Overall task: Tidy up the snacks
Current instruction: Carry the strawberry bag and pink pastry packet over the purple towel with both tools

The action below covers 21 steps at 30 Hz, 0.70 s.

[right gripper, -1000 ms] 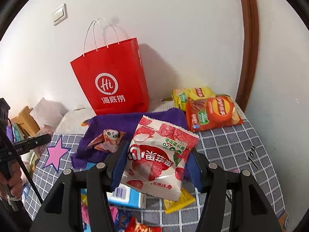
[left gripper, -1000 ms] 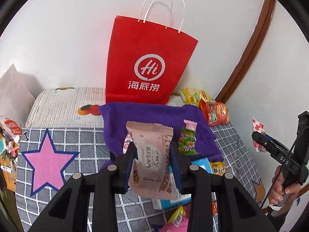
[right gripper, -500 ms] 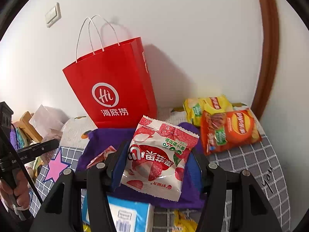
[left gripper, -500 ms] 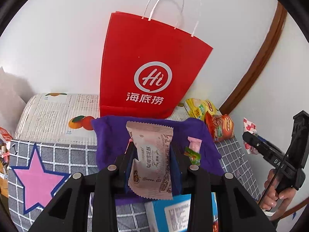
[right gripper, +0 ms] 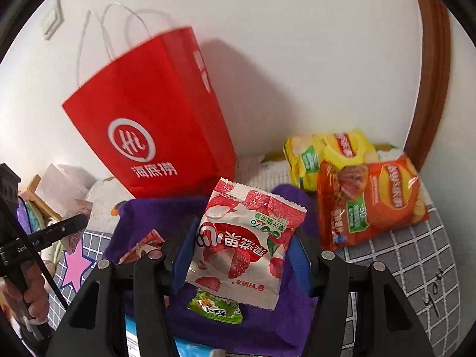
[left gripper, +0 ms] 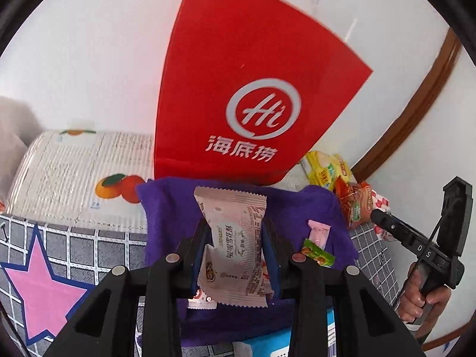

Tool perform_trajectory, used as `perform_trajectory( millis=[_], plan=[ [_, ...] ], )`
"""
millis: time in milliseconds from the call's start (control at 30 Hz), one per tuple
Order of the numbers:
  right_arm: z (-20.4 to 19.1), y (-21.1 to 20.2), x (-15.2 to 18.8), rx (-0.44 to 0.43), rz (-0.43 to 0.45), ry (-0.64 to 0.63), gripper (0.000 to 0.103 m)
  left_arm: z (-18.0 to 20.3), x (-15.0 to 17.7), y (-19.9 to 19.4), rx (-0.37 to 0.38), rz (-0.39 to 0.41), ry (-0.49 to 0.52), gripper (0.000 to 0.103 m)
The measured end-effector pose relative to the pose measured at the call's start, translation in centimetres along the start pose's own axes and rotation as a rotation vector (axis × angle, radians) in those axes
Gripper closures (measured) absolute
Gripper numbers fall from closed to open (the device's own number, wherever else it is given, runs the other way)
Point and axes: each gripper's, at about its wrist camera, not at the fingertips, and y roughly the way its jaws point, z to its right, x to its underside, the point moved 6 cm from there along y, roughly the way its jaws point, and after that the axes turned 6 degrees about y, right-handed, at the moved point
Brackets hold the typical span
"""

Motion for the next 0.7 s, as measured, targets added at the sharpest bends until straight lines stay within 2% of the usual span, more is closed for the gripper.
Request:
perform_trajectory(
  millis=[267,367,700],
  plan=[
    [1.7,3.5,2.1,0.079,-0.15,-0.11,0.045,-0.6,0.6,1.2,-0.012,-0.034,-0.007,0.07],
    [2.3,4.6,3.2,0.08,-0.219,-0.132,0.045,-0.6,0.8,1.5,-0.017,-0.041,-0.005,0.07],
    [1.9,6.1,5.2,0.056,-0.311,-0.187,0.045,-1.0,1.0,2.2,-0.028,-0.055,-0.017,0.07]
  ],
)
